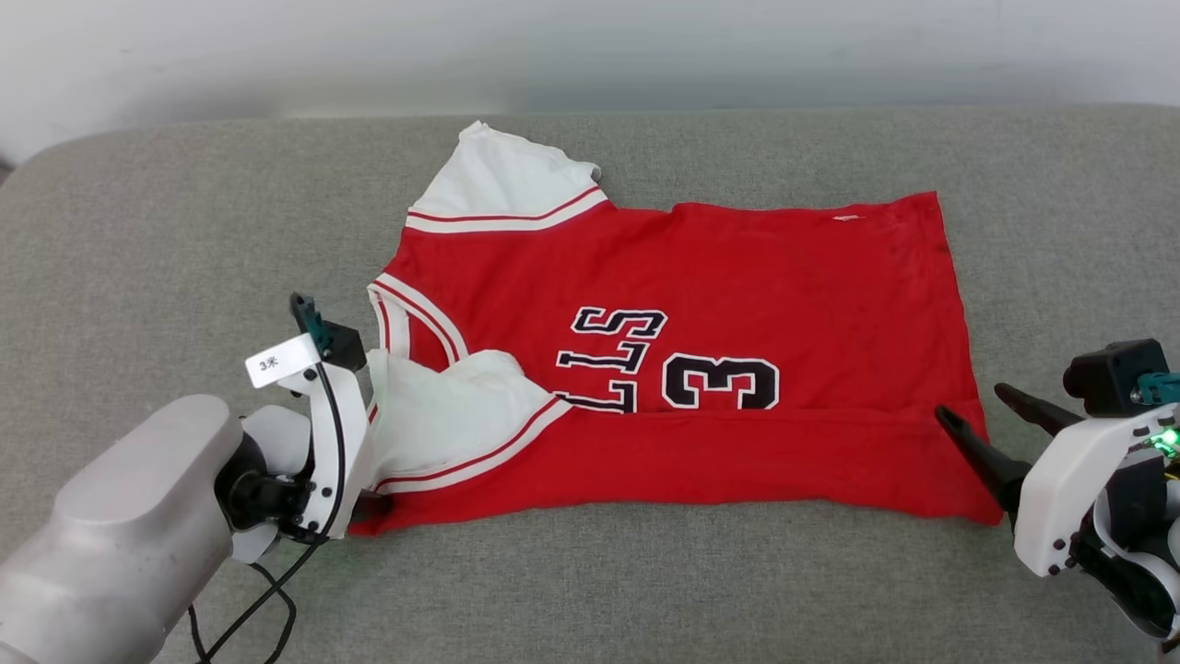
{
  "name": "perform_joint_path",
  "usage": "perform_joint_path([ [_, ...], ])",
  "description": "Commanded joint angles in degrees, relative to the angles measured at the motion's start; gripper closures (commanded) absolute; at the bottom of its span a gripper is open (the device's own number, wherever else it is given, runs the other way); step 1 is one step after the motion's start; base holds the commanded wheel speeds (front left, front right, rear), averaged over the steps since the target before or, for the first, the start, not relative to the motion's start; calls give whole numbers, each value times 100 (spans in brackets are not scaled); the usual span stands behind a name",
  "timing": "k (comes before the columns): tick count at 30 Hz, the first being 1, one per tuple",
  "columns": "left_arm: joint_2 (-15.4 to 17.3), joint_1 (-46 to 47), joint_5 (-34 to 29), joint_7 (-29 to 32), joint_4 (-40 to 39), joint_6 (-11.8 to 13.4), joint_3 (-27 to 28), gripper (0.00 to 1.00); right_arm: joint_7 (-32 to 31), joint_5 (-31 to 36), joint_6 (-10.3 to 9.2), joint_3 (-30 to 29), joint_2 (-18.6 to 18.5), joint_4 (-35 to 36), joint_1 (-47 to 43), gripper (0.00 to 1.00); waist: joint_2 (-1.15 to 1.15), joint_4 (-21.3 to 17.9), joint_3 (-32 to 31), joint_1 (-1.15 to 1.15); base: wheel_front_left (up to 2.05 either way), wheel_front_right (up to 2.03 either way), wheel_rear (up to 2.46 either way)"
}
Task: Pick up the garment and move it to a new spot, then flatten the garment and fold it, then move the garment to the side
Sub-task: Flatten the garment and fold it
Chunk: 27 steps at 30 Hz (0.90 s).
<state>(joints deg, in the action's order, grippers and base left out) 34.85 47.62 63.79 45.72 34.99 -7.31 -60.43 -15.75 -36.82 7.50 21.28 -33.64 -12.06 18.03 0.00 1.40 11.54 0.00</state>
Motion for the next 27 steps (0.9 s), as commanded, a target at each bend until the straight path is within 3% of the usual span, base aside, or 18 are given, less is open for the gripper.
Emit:
perform_joint_path([
  [1, -131, -267, 38, -37, 118, 2, -100, 0, -16, -18, -2, 17, 38, -8, 117, 0, 0, -43, 49, 0, 0, 0, 0],
  [4, -225, -454, 58, -66, 223, -3, -236, 0, -21, -43, -2, 22, 25, -35, 134, 0, 0, -61, 62, 0, 0, 0, 0],
  [5, -251, -483, 65, -93, 232, -5, -269, 61, -27, -47, -2, 15, 13, -36, 164, 0, 0, -61, 49, 0, 0, 0, 0],
  [6, -269, -501, 69, -123, 203, -7, -306, 100, -36, -46, -2, 17, -8, -30, 190, 0, 0, -60, 27, 0, 0, 0, 0],
  [13, 43, -308, -17, -499, -228, -11, -437, 100, -625, -68, -2, 157, -481, 221, 502, 0, 0, -15, -257, 0, 0, 0, 0],
  [21, 364, -5, -34, -846, -867, -10, -477, 100, -2980, -645, -2, 585, -1200, 513, 853, 0, 0, 105, -371, 0, 0, 0, 0],
  [27, 426, 192, -105, -923, -1131, -10, -504, 100, -3943, -793, -2, 615, -1034, 292, 913, 0, 0, 200, -208, 0, 0, 0, 0],
])
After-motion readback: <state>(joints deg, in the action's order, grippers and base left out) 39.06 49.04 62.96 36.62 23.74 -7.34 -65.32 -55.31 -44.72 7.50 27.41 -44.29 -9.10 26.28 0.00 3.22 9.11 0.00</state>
